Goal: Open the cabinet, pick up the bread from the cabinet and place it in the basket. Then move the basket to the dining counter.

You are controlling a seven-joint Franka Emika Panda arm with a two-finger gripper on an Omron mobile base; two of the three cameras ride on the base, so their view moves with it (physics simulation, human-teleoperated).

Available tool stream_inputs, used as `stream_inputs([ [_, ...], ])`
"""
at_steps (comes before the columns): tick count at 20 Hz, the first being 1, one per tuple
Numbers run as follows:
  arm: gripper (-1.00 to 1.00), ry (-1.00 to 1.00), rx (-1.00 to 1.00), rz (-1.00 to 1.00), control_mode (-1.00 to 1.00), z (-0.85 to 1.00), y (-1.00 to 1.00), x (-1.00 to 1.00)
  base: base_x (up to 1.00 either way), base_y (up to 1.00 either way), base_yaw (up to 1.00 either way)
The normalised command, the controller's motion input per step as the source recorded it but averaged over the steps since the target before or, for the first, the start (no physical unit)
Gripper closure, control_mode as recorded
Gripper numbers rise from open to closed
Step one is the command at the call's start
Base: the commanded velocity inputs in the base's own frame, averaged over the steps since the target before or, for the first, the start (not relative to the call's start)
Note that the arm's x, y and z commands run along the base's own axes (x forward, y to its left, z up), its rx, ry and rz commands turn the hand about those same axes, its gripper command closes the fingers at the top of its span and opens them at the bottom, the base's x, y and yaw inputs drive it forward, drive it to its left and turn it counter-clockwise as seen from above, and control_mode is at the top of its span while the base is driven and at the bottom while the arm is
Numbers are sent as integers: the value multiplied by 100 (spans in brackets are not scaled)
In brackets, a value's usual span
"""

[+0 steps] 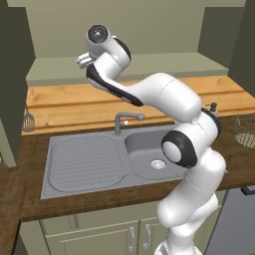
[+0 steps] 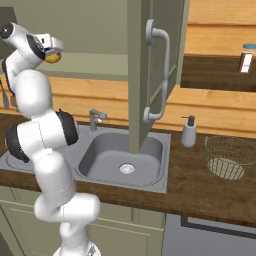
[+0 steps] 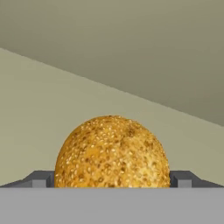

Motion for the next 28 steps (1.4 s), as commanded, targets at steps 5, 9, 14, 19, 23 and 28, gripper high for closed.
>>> stream_inputs([
  [5,100,1,18,-31,-100,60,-18,-100,0,0,0],
  [9,100,5,22,-28,-100,38,-19,-100,0,0,0],
  [14,100,-1,15,-21,-100,2,-25,-100,0,0,0],
  [19,100,-2,15,-17,-100,-3,-71,-100,0,0,0],
  [23,100,0,19,0,-100,-25,-100,-100,0,0,0],
  [28,100,0,26,34,-100,-60,-78,-100,0,0,0],
])
